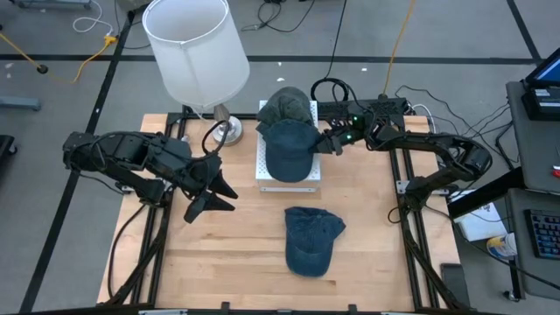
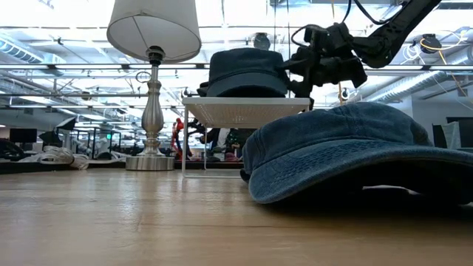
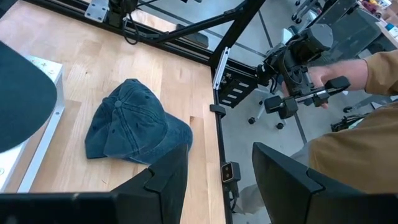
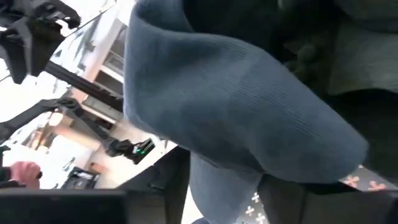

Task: Pick & Place hat
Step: Put the blue cap on the shelf

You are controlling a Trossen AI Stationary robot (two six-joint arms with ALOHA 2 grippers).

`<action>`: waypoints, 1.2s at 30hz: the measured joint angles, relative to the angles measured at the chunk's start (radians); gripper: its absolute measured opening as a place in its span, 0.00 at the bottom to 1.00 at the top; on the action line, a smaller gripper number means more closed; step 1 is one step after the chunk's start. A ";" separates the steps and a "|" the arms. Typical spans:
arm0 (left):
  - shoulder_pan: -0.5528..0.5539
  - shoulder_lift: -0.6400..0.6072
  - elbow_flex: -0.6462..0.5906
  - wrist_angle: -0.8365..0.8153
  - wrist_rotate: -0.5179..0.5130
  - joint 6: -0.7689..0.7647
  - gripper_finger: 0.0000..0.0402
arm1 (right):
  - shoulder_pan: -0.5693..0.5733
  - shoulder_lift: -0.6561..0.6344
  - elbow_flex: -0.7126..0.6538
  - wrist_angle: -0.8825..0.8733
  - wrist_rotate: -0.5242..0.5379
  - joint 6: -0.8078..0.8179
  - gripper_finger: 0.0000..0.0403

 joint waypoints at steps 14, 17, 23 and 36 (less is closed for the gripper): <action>0.000 0.000 0.000 0.001 0.050 -0.014 0.46 | 0.000 0.000 0.000 -0.023 -0.037 -0.053 0.57; 0.000 0.000 0.000 0.001 0.050 -0.025 0.46 | -0.004 -0.001 0.000 -0.037 -0.046 -0.061 0.56; -0.002 0.000 0.000 0.001 0.067 -0.037 0.46 | -0.029 -0.038 -0.001 -0.147 -0.040 -0.154 0.55; -0.002 0.000 0.000 0.001 0.071 -0.047 0.46 | -0.090 -0.178 -0.001 -0.404 0.038 -0.328 0.55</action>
